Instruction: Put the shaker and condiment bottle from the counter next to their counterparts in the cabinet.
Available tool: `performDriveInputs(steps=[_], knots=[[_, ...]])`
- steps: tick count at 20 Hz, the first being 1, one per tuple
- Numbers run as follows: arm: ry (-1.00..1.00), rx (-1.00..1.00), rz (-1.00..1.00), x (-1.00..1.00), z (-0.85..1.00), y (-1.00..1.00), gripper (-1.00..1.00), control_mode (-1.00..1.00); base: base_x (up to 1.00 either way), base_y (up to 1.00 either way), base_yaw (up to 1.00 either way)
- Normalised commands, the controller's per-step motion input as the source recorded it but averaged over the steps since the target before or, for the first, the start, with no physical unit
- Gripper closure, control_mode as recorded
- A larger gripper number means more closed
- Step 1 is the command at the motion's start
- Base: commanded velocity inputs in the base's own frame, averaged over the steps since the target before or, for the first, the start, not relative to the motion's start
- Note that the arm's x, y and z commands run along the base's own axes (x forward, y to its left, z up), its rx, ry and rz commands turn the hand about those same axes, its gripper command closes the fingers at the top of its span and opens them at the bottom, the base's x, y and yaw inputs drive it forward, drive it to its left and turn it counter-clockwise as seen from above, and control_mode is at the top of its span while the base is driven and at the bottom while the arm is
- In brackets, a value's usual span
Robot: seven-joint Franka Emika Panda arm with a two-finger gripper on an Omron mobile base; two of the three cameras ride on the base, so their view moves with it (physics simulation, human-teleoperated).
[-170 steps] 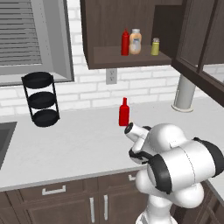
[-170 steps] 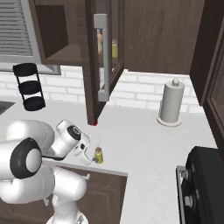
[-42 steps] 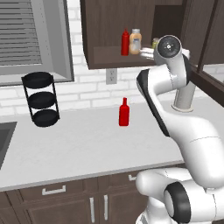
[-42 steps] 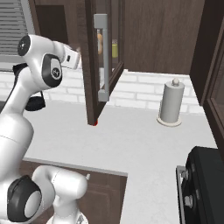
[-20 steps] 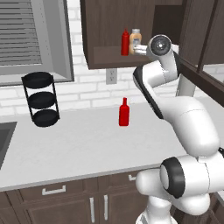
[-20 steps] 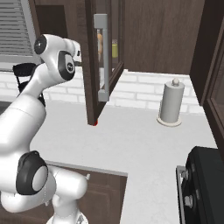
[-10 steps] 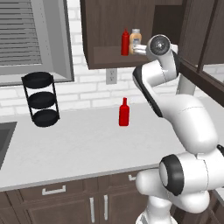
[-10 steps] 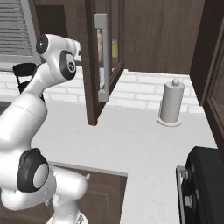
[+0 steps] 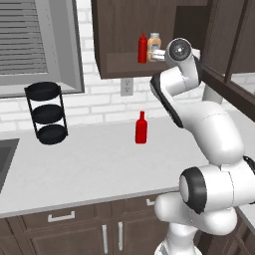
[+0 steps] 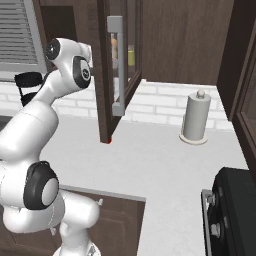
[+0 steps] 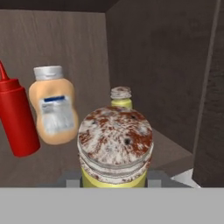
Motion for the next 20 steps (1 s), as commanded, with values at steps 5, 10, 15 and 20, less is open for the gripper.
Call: performDriveInputs(steps=[5,10,15,20], knots=[[0.0,0.0,0.0,0.25,0.0,-0.08,1.0,-1.0,0.0,0.0,0.0],[0.0,0.0,0.0,0.21,0.0,-0.05,1.0,-1.0,0.0,0.0,0.0],[0.0,0.0,0.0,0.2,0.0,-0.01,1.0,-1.0,0.0,0.0,0.0],[0.0,0.0,0.0,0.25,0.0,-0.02,1.0,-1.0,0.0,0.0,0.0]])
